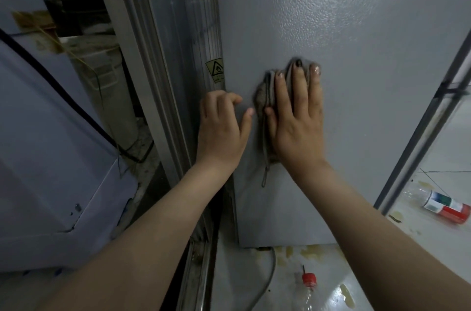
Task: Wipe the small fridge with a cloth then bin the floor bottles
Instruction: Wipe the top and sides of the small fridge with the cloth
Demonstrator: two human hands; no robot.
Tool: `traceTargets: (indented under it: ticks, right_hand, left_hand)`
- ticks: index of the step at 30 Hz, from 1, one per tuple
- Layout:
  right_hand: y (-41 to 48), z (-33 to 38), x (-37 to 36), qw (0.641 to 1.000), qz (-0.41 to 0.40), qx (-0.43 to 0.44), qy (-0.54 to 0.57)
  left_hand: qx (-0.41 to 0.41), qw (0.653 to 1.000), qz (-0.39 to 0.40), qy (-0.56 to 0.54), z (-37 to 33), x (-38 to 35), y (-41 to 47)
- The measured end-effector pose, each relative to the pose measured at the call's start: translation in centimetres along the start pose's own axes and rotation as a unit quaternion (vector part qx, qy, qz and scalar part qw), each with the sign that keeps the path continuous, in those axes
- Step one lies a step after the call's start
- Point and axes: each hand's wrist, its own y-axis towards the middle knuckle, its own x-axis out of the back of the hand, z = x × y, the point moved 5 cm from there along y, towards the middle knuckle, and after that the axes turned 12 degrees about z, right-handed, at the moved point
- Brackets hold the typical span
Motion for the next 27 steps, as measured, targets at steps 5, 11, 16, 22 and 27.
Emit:
traceTargets:
  ticks: [5,11,16,22,27]
  right_hand:
    - [-5.5,-0.4,-2.6,0.995,0.058,0.074,-0.039]
    - [-5.3,-1.4,-2.3,0.99,0.061,0.101,-0.076]
    - [-1.0,-2.2,0.4,0.998,0.011,0.014,-0.061]
    - [1.5,-3.2,2.1,0.998,0.007,-0.052,-0.031]
    - [-2.9,-4.4,0.1,0.998,0.03,-0.025,-0.054]
  left_hand:
    - [0.016,0.999,-0.03,0.039,-0.8,-0.5,0.0]
    - [0.032,0.998,-0.021,0.058,-1.5,-1.0,-0.5]
    - [0.07,0.997,-0.011,0.042,-2.5,-1.2,-0.2]
    - [0.048,0.997,-0.026,0.051,-2.9,-1.9,-0.4]
    - [0.045,0.997,-0.016,0.056,-3.6,-2.9,-0.6]
